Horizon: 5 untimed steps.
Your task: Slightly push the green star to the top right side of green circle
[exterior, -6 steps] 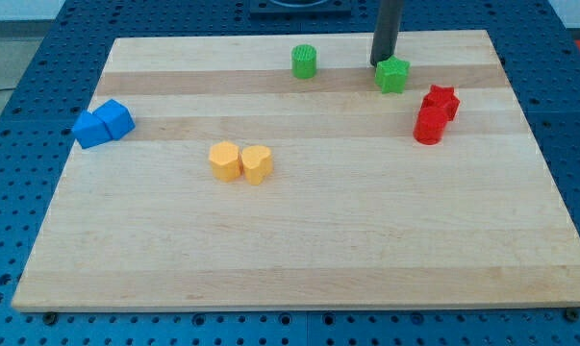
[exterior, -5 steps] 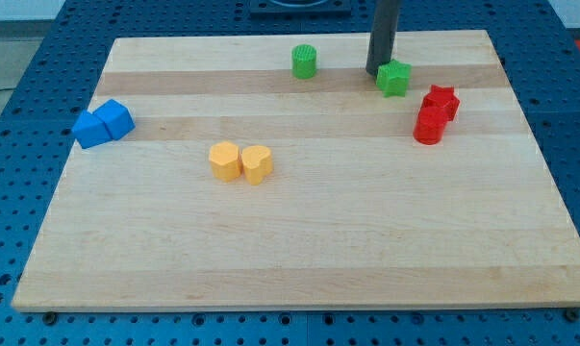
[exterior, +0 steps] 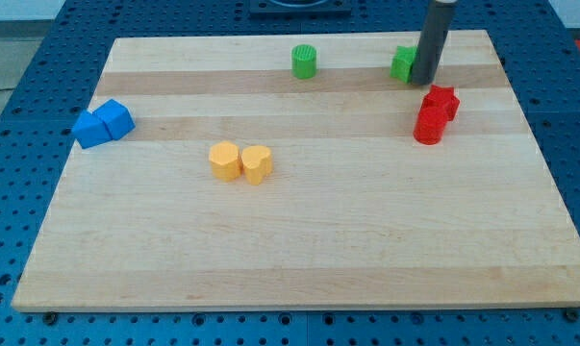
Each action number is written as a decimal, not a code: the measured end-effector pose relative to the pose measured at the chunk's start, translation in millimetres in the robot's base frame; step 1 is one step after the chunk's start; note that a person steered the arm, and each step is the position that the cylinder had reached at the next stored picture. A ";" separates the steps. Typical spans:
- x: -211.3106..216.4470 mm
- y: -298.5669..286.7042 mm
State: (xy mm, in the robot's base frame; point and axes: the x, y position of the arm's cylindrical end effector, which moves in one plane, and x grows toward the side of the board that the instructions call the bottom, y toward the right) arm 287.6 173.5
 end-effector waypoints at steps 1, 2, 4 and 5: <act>-15.8 -0.1; -14.9 29.4; -14.8 27.9; -14.9 15.8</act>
